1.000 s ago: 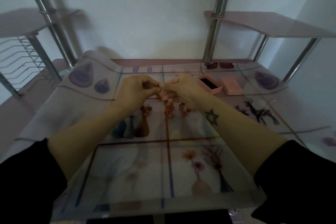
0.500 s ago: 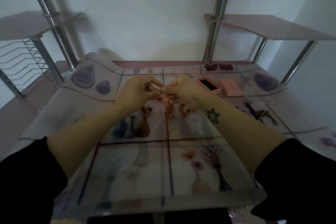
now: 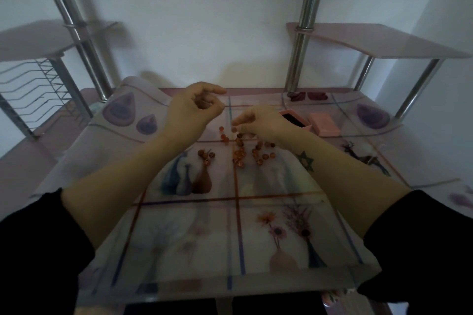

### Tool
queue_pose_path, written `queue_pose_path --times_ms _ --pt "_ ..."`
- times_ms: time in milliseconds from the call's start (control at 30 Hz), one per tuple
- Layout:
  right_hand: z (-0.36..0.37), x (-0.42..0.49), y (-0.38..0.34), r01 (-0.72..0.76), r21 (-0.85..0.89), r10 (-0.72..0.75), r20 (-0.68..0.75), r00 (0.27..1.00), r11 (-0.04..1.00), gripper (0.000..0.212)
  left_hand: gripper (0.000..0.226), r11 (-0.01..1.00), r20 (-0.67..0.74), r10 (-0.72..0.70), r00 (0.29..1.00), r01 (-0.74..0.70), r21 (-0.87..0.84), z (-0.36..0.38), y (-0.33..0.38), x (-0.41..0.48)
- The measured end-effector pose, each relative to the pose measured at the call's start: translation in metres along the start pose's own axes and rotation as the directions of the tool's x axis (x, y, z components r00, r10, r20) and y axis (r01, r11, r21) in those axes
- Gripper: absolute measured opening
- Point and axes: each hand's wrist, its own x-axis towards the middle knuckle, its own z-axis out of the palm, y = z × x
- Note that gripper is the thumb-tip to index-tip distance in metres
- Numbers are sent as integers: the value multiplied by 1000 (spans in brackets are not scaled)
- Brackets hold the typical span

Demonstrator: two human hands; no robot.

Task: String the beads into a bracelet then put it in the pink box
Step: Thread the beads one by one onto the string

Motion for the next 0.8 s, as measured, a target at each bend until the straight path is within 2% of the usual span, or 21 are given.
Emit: queue_pose_path --times_ms 67,133,233,300,467,633,800 --pt "-2 1 -2 -34 79 35 -14 999 996 23 16 999 22 32 999 -32 35 3 1 1" --pt "-3 1 -7 -52 261 52 9 999 964 26 15 996 63 58 996 -62 61 6 2 2" --pt "-1 1 -13 -87 533 30 114 993 842 24 14 992 104 49 993 -61 110 9 2 1" --pt "-1 2 -14 -113 600 20 159 987 792 22 13 990 106 34 994 -48 133 11 2 1" --pt "-2 1 -10 -134 631 -2 209 978 764 11 14 982 71 22 997 -35 184 9 -3 0" --pt "1 2 -11 -79 490 30 108 994 868 4 17 970 43 -1 999 -10 243 5 -3 1" --pt "6 -2 -13 -70 441 54 48 997 895 7 11 956 142 -109 984 65 285 -2 -8 -3"
